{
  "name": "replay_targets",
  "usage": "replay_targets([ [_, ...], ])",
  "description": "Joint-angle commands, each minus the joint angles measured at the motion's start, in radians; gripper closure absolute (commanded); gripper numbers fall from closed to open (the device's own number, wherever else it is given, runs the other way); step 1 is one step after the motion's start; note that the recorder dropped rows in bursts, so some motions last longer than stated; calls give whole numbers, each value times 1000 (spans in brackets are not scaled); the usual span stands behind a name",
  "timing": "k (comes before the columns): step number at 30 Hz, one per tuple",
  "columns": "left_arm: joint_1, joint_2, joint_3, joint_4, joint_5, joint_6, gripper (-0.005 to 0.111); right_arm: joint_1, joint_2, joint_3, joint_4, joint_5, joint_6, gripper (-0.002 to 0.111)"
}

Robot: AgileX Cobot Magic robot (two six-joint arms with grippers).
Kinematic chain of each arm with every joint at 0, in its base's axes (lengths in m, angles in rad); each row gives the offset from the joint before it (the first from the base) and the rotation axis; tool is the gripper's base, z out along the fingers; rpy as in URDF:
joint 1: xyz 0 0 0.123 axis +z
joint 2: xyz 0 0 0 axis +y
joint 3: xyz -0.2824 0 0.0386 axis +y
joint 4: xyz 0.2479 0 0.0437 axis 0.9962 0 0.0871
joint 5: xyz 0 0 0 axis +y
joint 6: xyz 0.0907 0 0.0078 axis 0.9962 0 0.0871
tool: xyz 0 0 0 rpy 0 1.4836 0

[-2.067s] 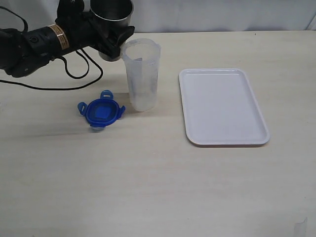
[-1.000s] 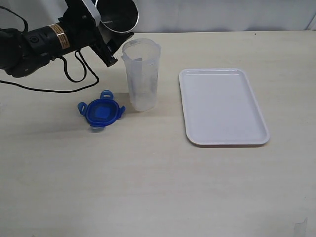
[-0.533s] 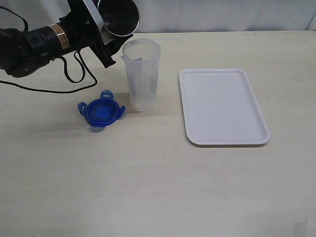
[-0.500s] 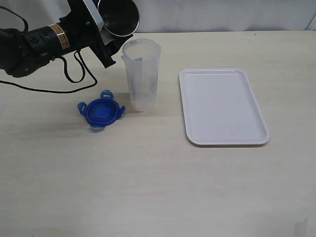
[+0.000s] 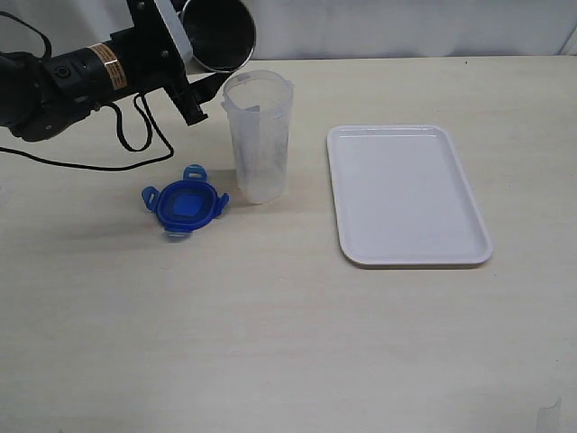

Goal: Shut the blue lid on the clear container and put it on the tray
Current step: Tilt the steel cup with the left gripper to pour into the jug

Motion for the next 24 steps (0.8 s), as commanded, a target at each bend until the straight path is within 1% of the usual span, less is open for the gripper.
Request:
replay_targets([
  [1, -2, -15, -18, -30, -89, 47, 107, -4, -5, 2, -1, -11, 1, 104],
  [8, -2, -15, -18, -28, -94, 122, 107, -4, -5, 2, -1, -11, 1, 104],
  [16, -2, -15, -18, -28, -110, 124, 107, -4, -5, 2, -1, -11, 1, 104],
  [20, -2, -15, -18, -28, -110, 171, 107, -4, -5, 2, -1, -11, 1, 104],
  [24, -2, -15, -18, -28, -120, 176, 107, -4, -5, 2, -1, -11, 1, 104],
])
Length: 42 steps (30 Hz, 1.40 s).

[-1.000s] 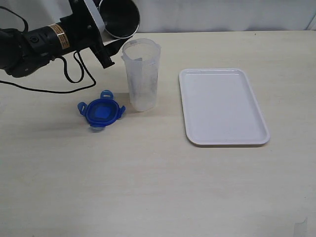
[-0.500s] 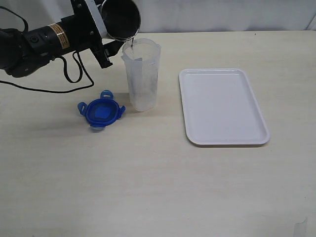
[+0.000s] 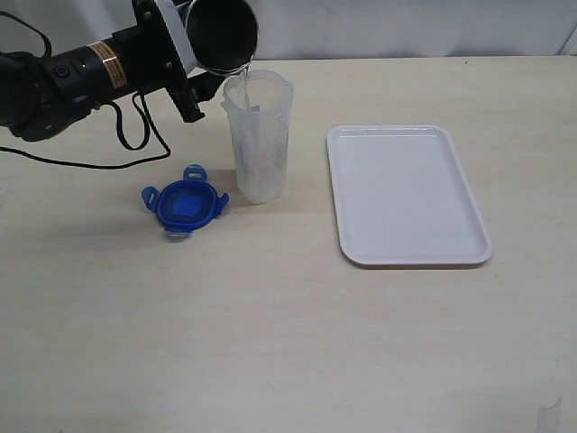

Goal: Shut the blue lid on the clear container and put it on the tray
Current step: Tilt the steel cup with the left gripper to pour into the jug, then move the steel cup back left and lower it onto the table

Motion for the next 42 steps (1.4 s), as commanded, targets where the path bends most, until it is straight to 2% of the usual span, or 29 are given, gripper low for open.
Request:
replay_targets([
  [1, -2, -15, -18, -28, -83, 18, 107, -4, -5, 2, -1, -11, 1, 104],
  [31, -2, -15, -18, -28, -85, 46, 107, -4, -5, 2, -1, -11, 1, 104],
  [33, -2, -15, -18, -28, -85, 23, 107, -4, -5, 2, -1, -11, 1, 104],
  [39, -2, -15, -18, -35, -80, -208, 107, -4, -5, 2, -1, -11, 1, 104],
  [42, -2, -15, -18, -121, -80, -359, 107, -4, -5, 2, -1, -11, 1, 104],
])
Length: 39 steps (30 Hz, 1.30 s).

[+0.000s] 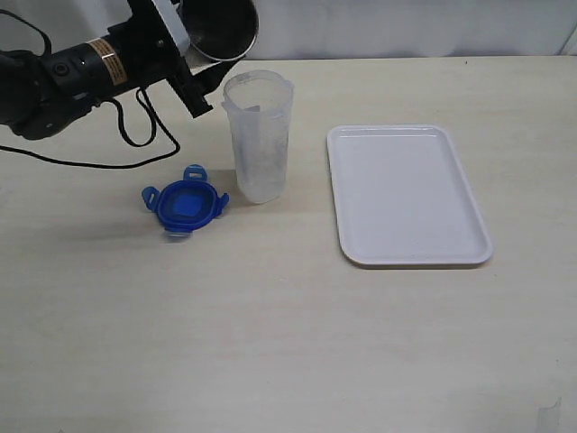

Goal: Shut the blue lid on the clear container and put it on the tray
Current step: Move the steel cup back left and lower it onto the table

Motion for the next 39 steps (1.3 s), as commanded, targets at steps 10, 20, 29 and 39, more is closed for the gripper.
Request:
replay_targets([
  [10, 12, -15, -12, -388, 28, -419, 107, -4, -5, 2, -1, -11, 1, 104],
  [20, 149, 25, -12, -382, 22, -684, 107, -4, -5, 2, -1, -11, 1, 104],
  [29, 176, 137, -74, -376, 21, -669, 107, -4, -5, 2, -1, -11, 1, 104],
  [39, 176, 278, -102, -425, -117, -524, 107, -4, -5, 2, -1, -11, 1, 104],
])
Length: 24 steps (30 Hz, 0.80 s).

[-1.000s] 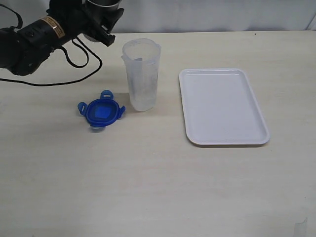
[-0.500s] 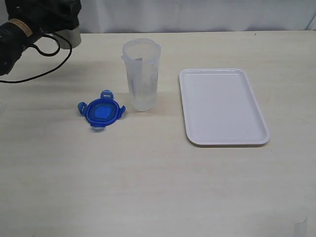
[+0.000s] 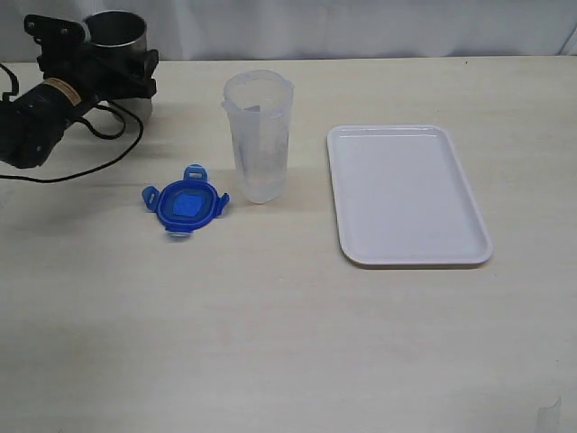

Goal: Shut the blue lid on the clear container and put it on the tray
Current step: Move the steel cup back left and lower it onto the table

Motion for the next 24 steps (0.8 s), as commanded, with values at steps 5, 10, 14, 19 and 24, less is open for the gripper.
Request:
replay_targets([
  [5, -3, 25, -15, -89, -154, -68, 107, -4, -5, 2, -1, -11, 1, 104],
  [10, -18, 26, -20, -85, -154, -90, 107, -4, -5, 2, -1, -11, 1, 104],
  [14, -31, 28, -23, -87, -156, -90, 107, -4, -5, 2, -1, -11, 1, 104],
  [19, -42, 50, -23, -88, -198, -95, 107, -4, -5, 2, -1, -11, 1, 104],
  [24, -44, 83, -43, -85, -213, -95, 107, -4, -5, 2, -1, -11, 1, 104],
])
